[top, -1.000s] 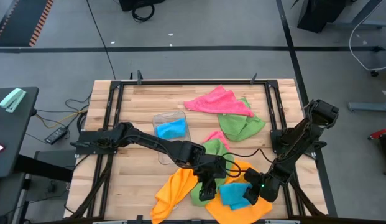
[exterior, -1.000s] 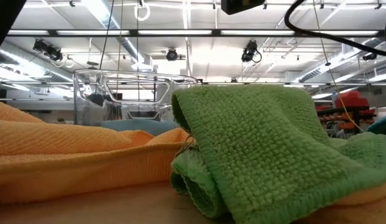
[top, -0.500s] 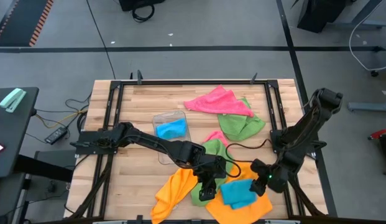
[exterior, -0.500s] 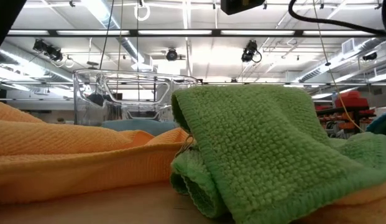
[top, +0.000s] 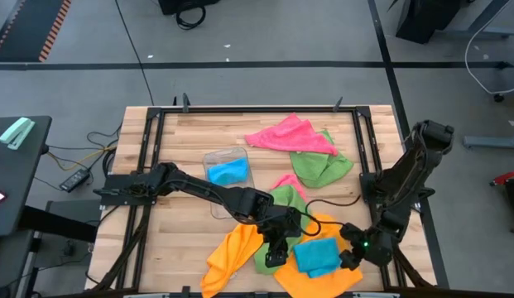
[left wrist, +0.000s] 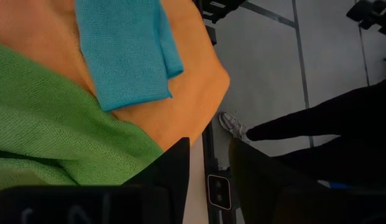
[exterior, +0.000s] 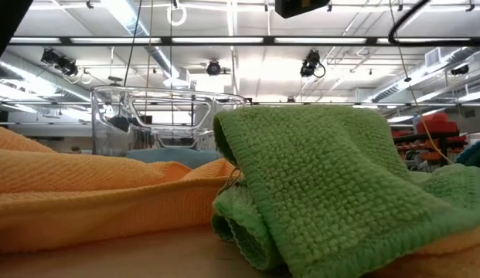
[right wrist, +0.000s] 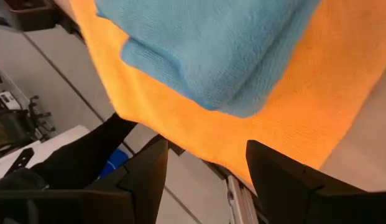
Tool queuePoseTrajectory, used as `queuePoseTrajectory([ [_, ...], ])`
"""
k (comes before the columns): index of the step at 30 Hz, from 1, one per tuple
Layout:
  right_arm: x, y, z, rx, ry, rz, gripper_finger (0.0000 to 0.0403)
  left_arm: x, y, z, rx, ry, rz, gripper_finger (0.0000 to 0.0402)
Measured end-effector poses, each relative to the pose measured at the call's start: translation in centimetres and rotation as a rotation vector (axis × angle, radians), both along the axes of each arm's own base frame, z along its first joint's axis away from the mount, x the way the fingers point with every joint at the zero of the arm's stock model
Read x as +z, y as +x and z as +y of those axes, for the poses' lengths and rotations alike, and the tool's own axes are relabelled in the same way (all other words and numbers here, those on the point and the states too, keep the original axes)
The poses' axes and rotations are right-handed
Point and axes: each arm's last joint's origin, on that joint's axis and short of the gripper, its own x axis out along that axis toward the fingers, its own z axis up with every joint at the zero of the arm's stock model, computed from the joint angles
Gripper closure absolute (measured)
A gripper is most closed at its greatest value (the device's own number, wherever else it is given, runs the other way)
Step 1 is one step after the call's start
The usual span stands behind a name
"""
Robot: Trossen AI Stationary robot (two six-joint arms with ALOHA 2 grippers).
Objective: Fold microfiber towels
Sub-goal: Fold the blue towel
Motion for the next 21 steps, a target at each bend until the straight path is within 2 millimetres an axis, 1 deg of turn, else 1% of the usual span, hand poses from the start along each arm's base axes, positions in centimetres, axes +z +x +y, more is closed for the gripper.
queuePoseTrajectory([
  [4, -1.6, 0.6, 1.1, -0.019, 0.004, 0.006, 0.0176, 0.0, 0.0, 0.0, 0.000, -0.001, -0.003, 0.0284],
  [7, -2.3, 1.1, 1.3, -0.067, -0.021, -0.025, 0.0176, 0.0, 0.0, 0.0, 0.000, -0.001, -0.003, 0.0283],
  [12, -2.5, 1.6, 1.0, -0.134, -0.039, -0.054, 0.0176, 0.0, 0.0, 0.0, 0.000, -0.001, -0.004, 0.0288],
  [21, -2.4, 2.0, 0.8, -0.163, -0.042, -0.079, 0.0176, 0.0, 0.0, 0.0, 0.000, -0.001, -0.004, 0.0290],
])
